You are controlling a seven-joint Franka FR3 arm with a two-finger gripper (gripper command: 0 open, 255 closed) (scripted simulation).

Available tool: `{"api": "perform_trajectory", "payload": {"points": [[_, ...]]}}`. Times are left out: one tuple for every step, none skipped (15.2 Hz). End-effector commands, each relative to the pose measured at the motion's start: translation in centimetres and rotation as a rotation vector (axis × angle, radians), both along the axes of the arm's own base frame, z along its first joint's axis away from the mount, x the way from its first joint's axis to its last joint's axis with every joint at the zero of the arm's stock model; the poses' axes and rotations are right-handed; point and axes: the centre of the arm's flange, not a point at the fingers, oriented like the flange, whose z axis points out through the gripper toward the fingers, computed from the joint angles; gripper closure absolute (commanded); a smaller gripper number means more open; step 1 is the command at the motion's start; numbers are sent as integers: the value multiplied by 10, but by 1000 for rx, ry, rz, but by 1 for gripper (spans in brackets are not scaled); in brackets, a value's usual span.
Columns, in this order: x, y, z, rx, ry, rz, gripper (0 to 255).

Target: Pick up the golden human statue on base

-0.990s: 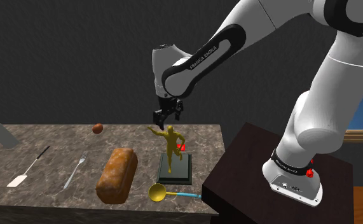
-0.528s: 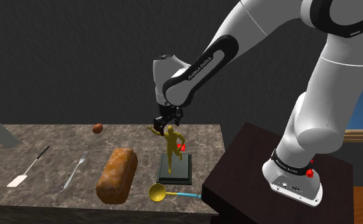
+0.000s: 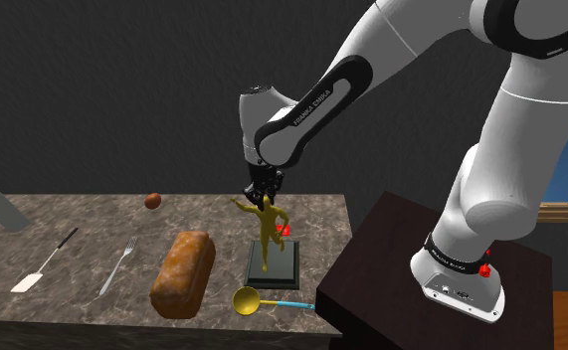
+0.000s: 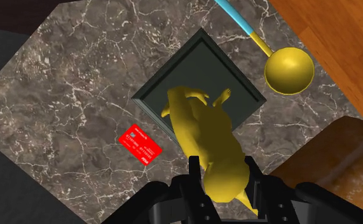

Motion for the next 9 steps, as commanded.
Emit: {"api": "perform_trajectory", "payload": {"points": [[0, 0, 0, 0, 1, 0, 255], [-1, 0, 0, 0, 1, 0, 255], [-1, 0, 5, 0, 1, 0, 255], [-1, 0, 11, 0, 1, 0, 255], [-1, 0, 16, 0, 1, 0, 255], [-1, 0, 21, 0, 1, 0, 255], [-1, 0, 26, 0, 1, 0, 255], [-1, 0, 32, 0, 1, 0, 255], [-1, 0, 37, 0, 1, 0, 255]]}}
